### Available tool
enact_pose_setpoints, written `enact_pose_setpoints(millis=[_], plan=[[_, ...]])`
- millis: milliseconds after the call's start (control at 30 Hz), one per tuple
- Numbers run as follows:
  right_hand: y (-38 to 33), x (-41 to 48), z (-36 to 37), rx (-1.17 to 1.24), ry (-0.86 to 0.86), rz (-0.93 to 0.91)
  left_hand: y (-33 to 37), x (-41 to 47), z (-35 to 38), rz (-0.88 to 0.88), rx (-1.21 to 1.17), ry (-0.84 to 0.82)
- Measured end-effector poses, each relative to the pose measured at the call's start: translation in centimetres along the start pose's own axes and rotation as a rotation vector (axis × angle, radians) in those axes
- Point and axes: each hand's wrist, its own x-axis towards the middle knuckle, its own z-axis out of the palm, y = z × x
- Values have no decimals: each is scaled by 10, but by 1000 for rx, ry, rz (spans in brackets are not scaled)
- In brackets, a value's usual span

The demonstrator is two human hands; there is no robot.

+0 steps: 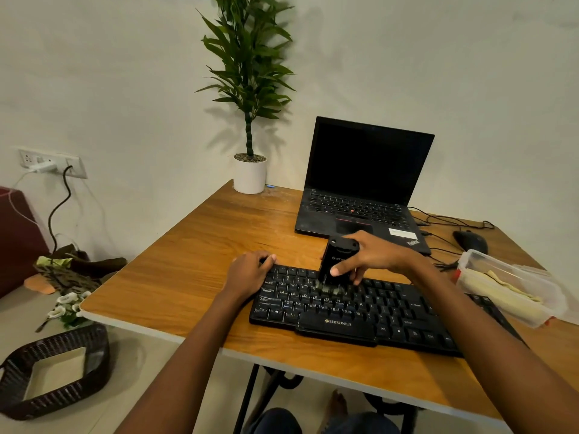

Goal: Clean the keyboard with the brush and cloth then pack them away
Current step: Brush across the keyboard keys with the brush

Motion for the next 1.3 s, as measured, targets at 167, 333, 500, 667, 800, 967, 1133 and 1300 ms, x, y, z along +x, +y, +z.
enact_pose_setpoints(millis=[167,333,500,667,800,967,1133,1300], plan=[[-7,4,-3,-44,-73,17,1,1,0,-4,3,11],[-10,6,-3,-45,-139,38,-1,2,1,-4,-7,6],[-7,8,0,-8,-84,11,-1,2,1,-7,-6,8],[-10,2,-20,-129,-165,156,-1,3,0,-4,-6,1],[-13,10,-4,-51,-143,70,0,2,1,-3,-10,-6],[-15,4,-17,-144,-179,151,1,2,0,-3,-6,-10],[-12,8,-6,-70,-130,70,0,1,0,2,6,-11],[-17,9,-10,-113,-142,77,1,2,-1,7,23,-25]])
